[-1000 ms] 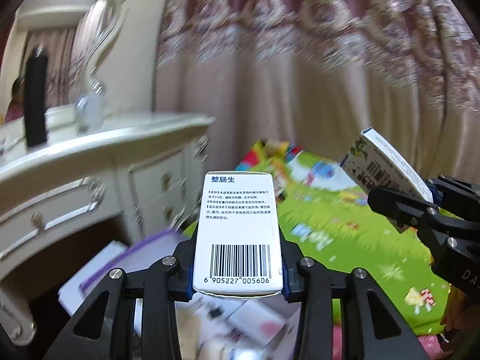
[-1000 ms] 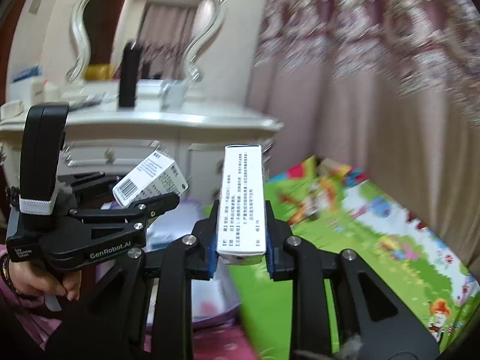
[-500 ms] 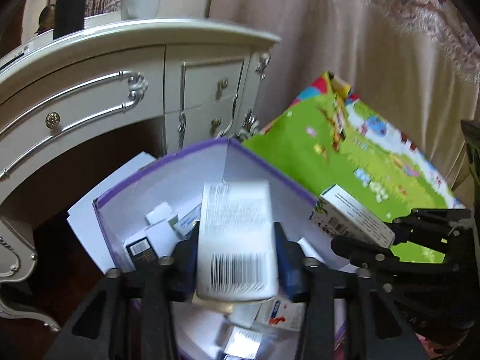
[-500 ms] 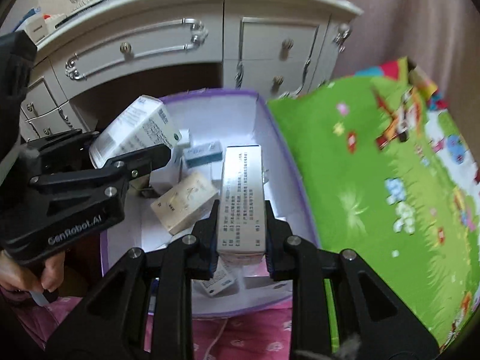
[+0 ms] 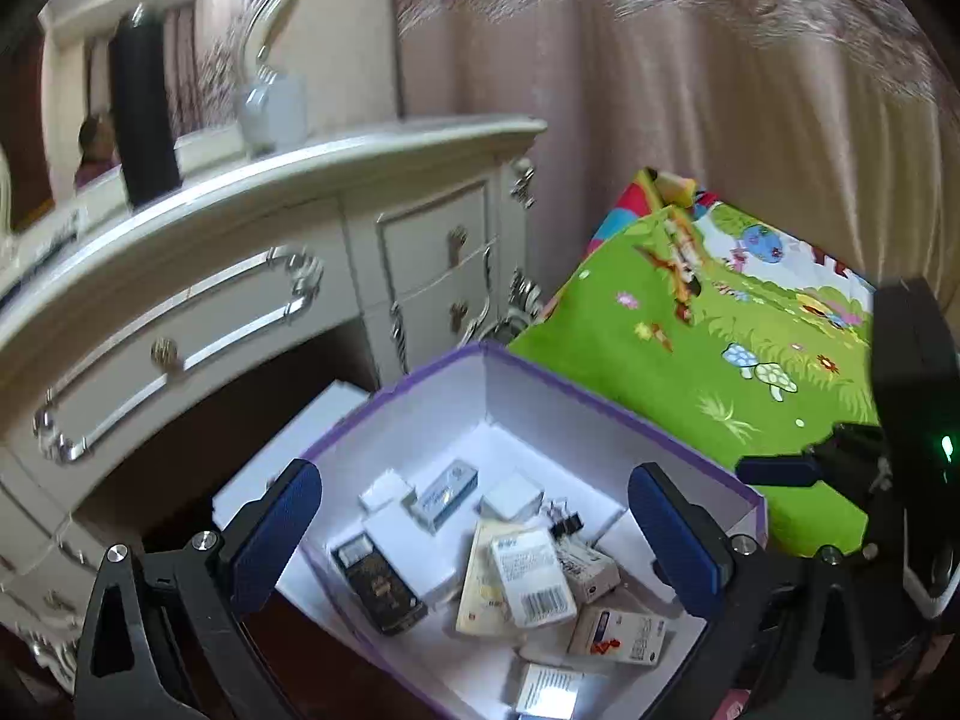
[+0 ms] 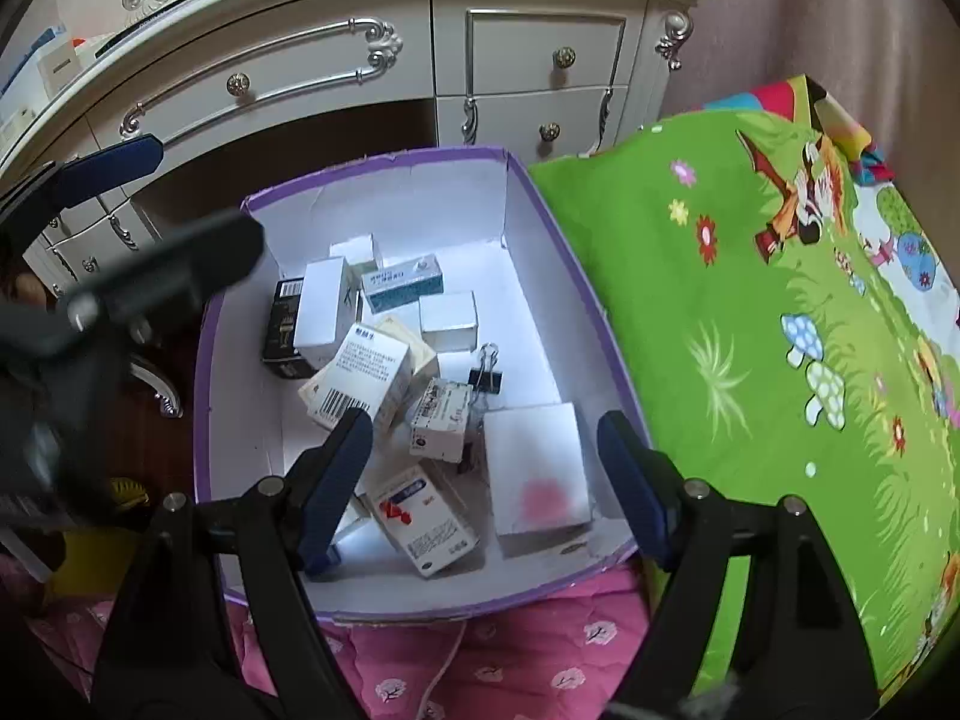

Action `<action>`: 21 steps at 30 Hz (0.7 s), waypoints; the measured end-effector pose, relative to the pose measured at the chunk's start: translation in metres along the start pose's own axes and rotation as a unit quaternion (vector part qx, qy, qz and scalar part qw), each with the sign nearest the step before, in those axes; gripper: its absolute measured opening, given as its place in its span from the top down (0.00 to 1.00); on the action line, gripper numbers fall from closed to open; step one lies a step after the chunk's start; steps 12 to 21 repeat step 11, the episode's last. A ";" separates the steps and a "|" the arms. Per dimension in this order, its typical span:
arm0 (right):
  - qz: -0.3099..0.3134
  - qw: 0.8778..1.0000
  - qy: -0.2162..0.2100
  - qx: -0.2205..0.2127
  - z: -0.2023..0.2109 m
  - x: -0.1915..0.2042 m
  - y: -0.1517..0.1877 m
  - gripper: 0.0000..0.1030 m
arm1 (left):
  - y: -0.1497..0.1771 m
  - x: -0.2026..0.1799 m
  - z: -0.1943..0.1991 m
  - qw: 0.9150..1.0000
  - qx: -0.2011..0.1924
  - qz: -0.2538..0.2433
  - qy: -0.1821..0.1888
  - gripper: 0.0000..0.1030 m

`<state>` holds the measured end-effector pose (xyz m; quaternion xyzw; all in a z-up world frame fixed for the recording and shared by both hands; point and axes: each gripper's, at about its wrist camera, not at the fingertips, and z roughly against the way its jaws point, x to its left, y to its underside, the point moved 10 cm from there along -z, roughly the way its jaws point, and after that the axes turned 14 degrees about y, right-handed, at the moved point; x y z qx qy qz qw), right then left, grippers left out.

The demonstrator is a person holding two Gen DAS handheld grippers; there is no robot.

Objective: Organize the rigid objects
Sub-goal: 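Open both tools over the storage box to drop the boxes inside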

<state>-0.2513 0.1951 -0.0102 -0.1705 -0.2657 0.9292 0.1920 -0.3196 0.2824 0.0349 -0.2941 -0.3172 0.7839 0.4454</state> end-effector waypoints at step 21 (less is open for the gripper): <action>0.017 1.000 -0.002 0.010 -0.005 0.014 0.011 0.22 | 0.029 0.027 -0.023 0.997 0.060 0.044 -0.028 0.00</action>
